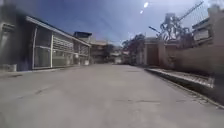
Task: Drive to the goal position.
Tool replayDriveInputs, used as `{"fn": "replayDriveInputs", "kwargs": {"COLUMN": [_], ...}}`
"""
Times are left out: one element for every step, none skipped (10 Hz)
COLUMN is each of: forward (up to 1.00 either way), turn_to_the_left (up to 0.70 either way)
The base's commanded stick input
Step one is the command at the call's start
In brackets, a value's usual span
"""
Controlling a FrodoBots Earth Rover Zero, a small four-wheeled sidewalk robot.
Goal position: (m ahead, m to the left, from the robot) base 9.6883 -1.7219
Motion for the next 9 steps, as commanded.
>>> {"fn": "replayDriveInputs", "kwargs": {"forward": [1.0,1.0,1.0,1.0,1.0,1.0,1.0,1.0,1.0], "turn_to_the_left": [-0.02,-0.03,-0.21,-0.36,-0.37,-0.37,-0.37,-0.25,-0.03]}}
